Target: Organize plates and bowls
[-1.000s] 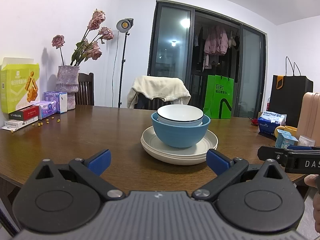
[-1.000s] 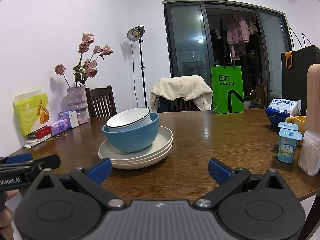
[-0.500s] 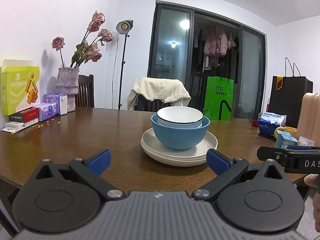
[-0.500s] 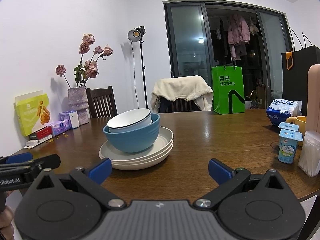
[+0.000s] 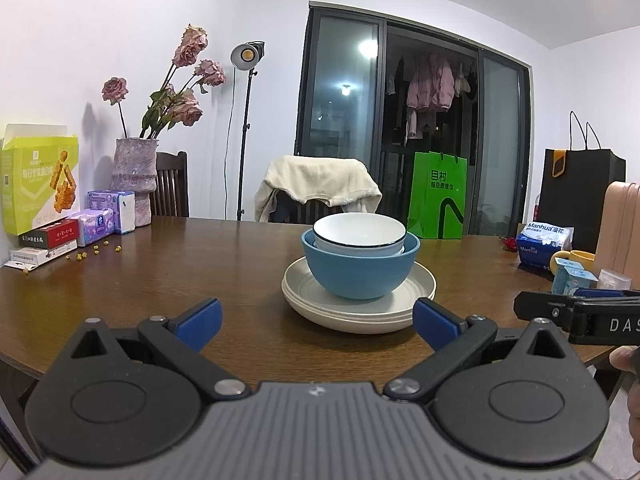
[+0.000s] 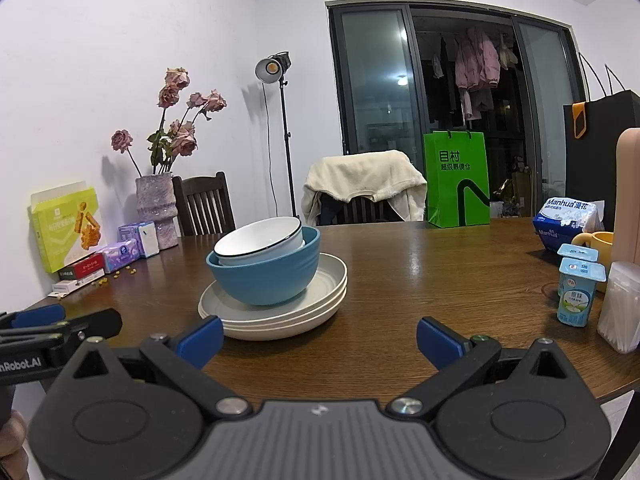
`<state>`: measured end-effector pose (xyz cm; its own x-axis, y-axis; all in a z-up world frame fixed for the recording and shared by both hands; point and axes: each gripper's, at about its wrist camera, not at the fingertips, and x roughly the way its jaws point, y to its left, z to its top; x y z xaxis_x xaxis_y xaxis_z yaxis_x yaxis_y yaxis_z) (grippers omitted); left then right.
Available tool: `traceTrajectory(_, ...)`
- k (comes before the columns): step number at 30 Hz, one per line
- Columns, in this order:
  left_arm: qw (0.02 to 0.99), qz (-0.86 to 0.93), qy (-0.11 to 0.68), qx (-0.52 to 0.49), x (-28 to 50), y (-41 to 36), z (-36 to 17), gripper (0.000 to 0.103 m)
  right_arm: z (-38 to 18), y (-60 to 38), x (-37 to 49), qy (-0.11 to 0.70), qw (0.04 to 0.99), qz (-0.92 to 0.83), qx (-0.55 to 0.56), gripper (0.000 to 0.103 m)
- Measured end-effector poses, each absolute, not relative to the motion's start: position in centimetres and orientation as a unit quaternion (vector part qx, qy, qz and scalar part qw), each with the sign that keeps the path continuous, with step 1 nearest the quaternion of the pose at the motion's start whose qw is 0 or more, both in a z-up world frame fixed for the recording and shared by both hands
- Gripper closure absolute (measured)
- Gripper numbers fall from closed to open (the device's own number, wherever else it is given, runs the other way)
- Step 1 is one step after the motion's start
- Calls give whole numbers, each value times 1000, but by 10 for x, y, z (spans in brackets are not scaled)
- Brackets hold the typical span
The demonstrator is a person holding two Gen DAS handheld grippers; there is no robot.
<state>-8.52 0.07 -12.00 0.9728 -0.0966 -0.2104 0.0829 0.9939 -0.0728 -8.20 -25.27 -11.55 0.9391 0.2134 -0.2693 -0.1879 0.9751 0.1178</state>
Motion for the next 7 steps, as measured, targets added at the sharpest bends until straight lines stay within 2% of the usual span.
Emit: traceTrajectory(7,993,-48,107,-31,-85,3,-122,0,-116,-253,-82,142,983,102,46,0)
